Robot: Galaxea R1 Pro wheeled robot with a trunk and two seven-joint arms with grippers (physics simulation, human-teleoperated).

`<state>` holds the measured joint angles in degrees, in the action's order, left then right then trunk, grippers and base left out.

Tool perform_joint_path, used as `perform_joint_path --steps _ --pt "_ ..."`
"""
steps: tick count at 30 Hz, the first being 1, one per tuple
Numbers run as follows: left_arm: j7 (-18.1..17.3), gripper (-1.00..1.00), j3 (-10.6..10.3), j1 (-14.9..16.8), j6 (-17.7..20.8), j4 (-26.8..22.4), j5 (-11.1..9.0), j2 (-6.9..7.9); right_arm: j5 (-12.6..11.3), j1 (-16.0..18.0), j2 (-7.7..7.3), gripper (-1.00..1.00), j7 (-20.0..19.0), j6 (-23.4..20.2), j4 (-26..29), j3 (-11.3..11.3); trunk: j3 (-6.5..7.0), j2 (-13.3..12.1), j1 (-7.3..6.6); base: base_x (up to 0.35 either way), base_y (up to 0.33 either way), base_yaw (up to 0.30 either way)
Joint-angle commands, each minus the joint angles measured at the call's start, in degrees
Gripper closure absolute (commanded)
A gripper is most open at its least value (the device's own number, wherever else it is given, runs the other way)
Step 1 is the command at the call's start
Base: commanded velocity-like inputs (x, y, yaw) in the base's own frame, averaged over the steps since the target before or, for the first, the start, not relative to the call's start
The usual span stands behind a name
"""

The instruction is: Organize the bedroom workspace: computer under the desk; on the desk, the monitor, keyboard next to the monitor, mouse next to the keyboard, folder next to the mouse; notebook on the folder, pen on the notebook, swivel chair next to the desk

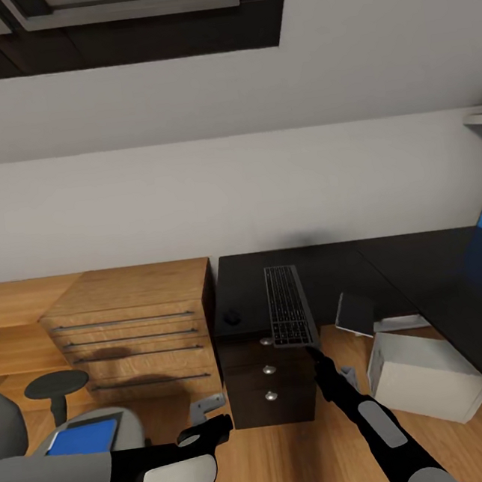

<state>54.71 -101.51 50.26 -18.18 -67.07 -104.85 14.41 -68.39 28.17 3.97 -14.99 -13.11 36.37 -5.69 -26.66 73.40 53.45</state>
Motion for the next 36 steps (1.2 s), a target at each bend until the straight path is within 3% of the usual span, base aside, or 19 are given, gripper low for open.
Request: perform_joint_path --steps 1,21,23,26,29,31,36 --pt "0.0 -1.0 -0.1 0.1 -0.3 -0.1 -0.3 0.01 -0.4 0.0 0.07 -1.0 -0.1 -0.6 0.0 -0.4 -0.25 0.5 0.23 0.0 0.0 0.0" --pt "0.0 -1.0 -0.2 0.1 -0.3 0.7 -0.4 -0.35 -0.2 0.0 -1.0 -1.0 -2.2 -0.6 2.1 -0.4 -3.84 8.5 4.62 0.0 0.0 0.0" --pt "0.0 -1.0 -0.2 0.1 -0.3 0.7 -0.4 -0.39 0.6 0.0 -1.03 -1.0 -3.0 -0.5 2.1 -0.4 -4.2 9.3 5.06 0.0 0.0 0.0" --pt "0.0 -1.0 -0.2 0.1 -0.3 0.7 -0.4 -0.43 4.8 0.0 -1.06 -1.0 -5.8 -0.3 2.2 -0.4 -4.74 10.5 5.72 0.0 0.0 0.0" --pt "0.0 -1.0 -0.2 0.1 -0.3 0.7 -0.4 -0.43 6.9 0.0 -1.08 -1.0 -7.8 -0.2 2.2 -0.4 -5.28 11.7 6.38 0.0 0.0 0.0" --pt "0.0 -1.0 -0.3 0.1 -0.2 0.7 -0.4 -0.43 10.1 0.0 -1.14 -1.0 -13.0 -0.1 1.9 -0.4 -5.63 12.5 6.82 0.0 0.0 0.0" --pt "0.0 -1.0 -0.3 0.1 -0.3 0.7 -0.4 -0.43 11.4 0.0 -1.22 -1.0 -16.3 -0.1 1.6 -0.5 -6.53 14.5 7.91 0.0 0.0 0.0"
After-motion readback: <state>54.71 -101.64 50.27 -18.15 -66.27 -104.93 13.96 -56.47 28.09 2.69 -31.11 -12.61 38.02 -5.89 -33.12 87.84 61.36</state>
